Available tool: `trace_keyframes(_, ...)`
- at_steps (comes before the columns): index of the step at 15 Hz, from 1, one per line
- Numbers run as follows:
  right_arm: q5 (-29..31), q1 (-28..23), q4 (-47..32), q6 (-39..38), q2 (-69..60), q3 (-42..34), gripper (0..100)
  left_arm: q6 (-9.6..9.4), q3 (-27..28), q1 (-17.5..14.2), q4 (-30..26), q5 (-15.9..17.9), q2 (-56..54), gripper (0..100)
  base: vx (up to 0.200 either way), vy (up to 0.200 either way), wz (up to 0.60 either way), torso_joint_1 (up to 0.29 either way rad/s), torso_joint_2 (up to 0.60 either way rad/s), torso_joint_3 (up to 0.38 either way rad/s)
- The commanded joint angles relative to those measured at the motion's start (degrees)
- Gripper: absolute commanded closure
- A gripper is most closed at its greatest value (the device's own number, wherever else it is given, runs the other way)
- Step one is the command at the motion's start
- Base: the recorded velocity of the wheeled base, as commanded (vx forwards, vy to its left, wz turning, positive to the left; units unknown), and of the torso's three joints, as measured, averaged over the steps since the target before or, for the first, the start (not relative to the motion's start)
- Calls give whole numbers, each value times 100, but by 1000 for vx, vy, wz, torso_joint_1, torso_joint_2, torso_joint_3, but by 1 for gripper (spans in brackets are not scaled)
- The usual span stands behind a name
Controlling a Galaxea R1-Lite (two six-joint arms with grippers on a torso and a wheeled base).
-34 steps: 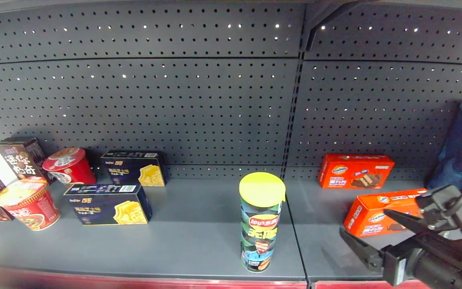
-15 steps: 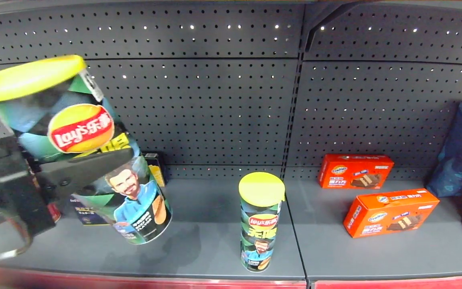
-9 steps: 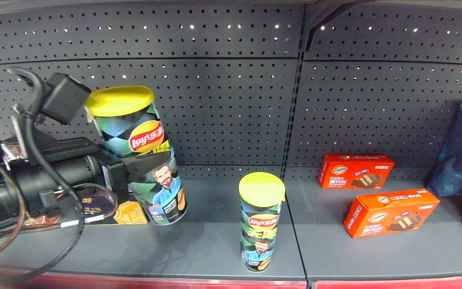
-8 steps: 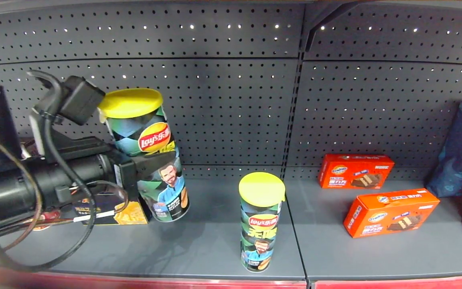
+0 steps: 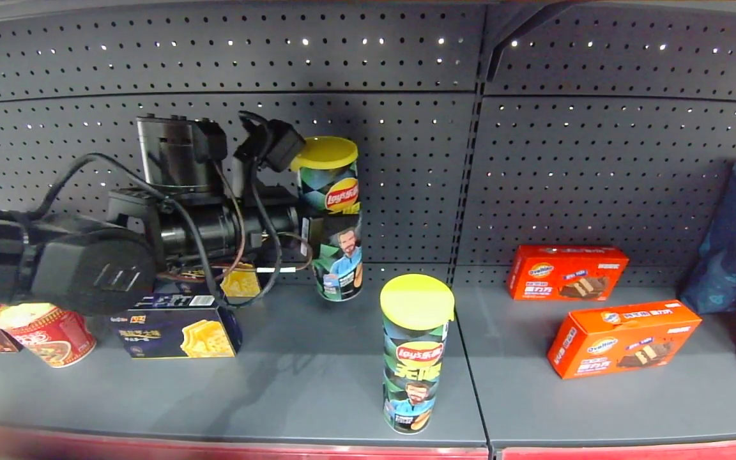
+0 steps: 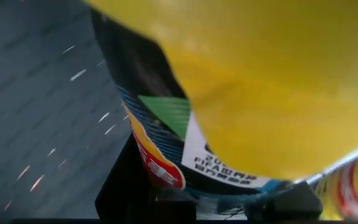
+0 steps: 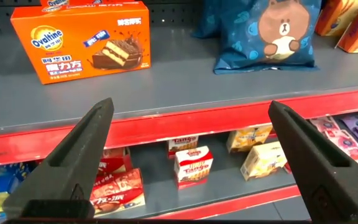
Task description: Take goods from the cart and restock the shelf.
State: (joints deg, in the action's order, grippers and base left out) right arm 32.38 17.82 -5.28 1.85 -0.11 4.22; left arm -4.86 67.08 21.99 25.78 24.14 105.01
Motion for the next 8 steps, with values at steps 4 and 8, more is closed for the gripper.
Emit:
trace_keyframes(4,-3,2,9,-27,11,-9,0,-15,1369,51,14,434,1487,100,0,0,0,0,0,0)
trace_keyframes(8,-3,2,62,-27,11,-44,0,3,2037,77,252,1146,2190,100,0,0,0,0,0,0)
